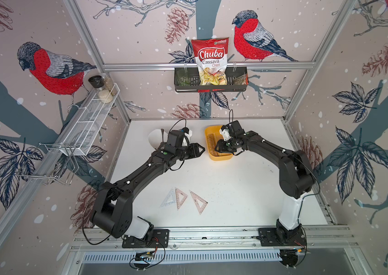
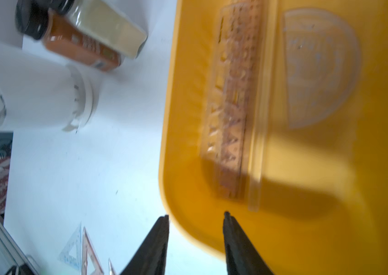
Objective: Put the scattered rulers into the storage box
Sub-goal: Place the ruler in the storage box, then pick up the ruler from the center of the board.
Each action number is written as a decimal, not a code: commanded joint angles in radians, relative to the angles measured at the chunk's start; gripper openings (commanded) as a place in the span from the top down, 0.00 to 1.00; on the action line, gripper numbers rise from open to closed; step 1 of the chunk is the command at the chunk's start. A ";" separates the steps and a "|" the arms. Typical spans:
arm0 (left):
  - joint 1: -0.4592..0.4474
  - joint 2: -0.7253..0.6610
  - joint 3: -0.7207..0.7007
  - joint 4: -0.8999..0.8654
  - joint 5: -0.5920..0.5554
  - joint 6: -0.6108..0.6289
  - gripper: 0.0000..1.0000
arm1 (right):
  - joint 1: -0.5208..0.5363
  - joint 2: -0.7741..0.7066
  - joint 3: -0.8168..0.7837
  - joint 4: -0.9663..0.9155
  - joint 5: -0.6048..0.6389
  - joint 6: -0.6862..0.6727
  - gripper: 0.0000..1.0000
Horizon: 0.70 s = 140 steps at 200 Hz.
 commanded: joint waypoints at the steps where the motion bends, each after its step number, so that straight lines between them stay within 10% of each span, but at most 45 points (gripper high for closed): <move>1: -0.005 -0.074 -0.083 -0.034 -0.093 -0.020 0.42 | 0.092 -0.148 -0.156 0.137 0.113 -0.010 0.55; 65: -0.011 -0.264 -0.352 -0.037 -0.193 -0.102 0.27 | 0.610 -0.243 -0.484 0.405 0.404 0.030 0.45; 140: -0.010 -0.286 -0.409 -0.026 -0.199 -0.119 0.18 | 0.766 -0.038 -0.438 0.332 0.582 0.063 0.31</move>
